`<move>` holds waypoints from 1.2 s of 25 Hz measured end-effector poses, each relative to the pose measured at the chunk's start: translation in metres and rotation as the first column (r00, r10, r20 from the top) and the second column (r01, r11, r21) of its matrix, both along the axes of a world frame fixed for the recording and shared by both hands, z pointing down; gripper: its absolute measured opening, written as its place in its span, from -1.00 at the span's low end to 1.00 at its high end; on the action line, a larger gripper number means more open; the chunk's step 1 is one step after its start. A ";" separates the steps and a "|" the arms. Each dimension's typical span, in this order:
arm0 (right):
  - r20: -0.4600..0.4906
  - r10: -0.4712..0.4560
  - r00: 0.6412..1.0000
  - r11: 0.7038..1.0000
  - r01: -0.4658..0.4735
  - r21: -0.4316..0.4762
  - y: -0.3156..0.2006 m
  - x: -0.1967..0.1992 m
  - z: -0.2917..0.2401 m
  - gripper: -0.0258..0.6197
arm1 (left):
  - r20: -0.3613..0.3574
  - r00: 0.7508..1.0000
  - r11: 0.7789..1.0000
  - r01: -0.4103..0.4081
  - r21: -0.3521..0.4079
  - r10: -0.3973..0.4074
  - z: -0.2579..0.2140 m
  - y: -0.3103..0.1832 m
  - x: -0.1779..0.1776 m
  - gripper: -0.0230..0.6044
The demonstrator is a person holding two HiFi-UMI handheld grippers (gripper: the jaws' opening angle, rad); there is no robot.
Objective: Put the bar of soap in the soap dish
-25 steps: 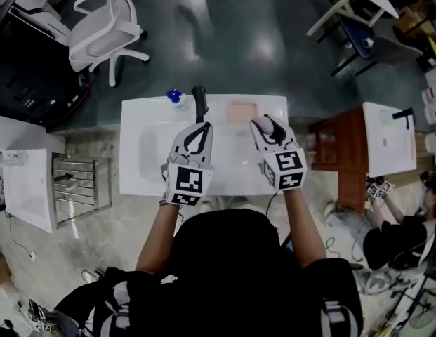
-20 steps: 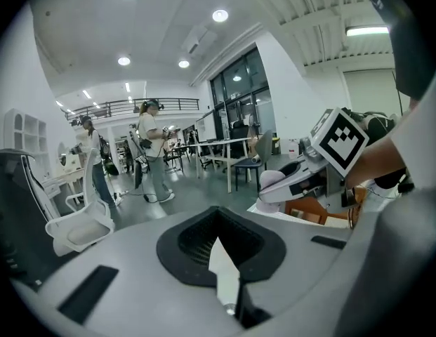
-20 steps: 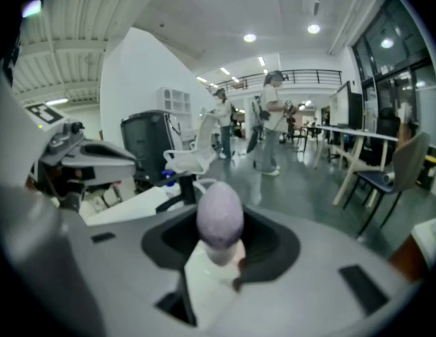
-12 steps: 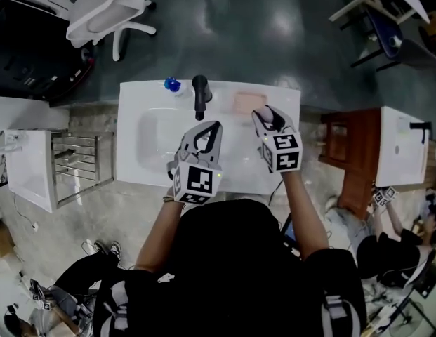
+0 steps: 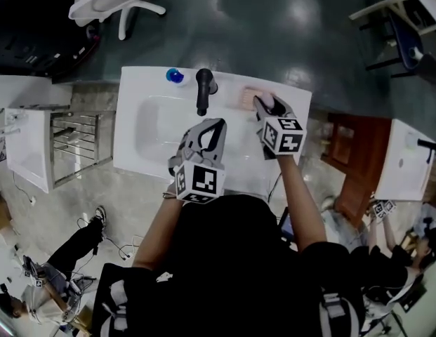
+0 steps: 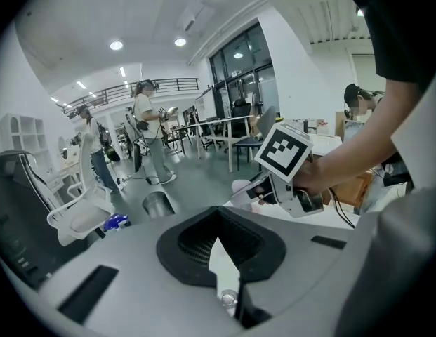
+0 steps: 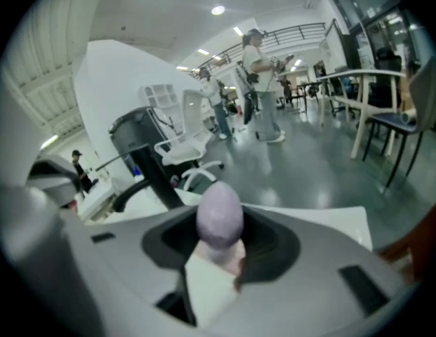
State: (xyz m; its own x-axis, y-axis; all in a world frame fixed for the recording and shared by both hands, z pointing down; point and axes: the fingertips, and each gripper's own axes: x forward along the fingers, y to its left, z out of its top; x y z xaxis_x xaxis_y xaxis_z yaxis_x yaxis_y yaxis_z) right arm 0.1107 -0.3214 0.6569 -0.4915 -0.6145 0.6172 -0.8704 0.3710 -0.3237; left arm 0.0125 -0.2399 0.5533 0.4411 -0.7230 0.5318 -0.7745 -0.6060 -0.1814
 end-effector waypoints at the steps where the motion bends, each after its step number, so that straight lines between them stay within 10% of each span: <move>1: 0.026 0.014 1.000 1.000 -0.013 -0.013 -0.002 0.000 0.002 -0.38 | 0.003 1.000 1.000 0.005 -0.003 -0.005 0.001 0.000 0.000 -0.86; 30: 0.173 0.088 0.981 0.995 -0.080 -0.053 -0.018 -0.012 0.026 -0.38 | 0.047 0.999 1.000 0.024 0.011 -0.025 0.007 0.005 -0.002 -0.86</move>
